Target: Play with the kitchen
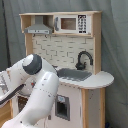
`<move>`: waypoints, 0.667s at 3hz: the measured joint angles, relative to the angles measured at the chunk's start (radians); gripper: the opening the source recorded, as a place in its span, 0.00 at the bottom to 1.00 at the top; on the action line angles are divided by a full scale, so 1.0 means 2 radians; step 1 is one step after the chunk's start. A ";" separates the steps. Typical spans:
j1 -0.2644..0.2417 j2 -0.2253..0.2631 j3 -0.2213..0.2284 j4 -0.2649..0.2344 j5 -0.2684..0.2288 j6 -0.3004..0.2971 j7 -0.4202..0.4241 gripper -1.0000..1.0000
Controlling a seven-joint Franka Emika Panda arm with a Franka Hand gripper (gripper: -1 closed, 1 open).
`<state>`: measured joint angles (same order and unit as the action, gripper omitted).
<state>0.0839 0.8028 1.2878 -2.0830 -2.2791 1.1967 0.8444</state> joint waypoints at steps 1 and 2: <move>0.002 0.015 0.001 0.029 0.000 0.034 0.019 1.00; 0.003 0.026 0.001 0.059 0.000 0.070 0.006 1.00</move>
<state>0.0908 0.8550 1.2900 -1.9641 -2.2792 1.3375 0.8572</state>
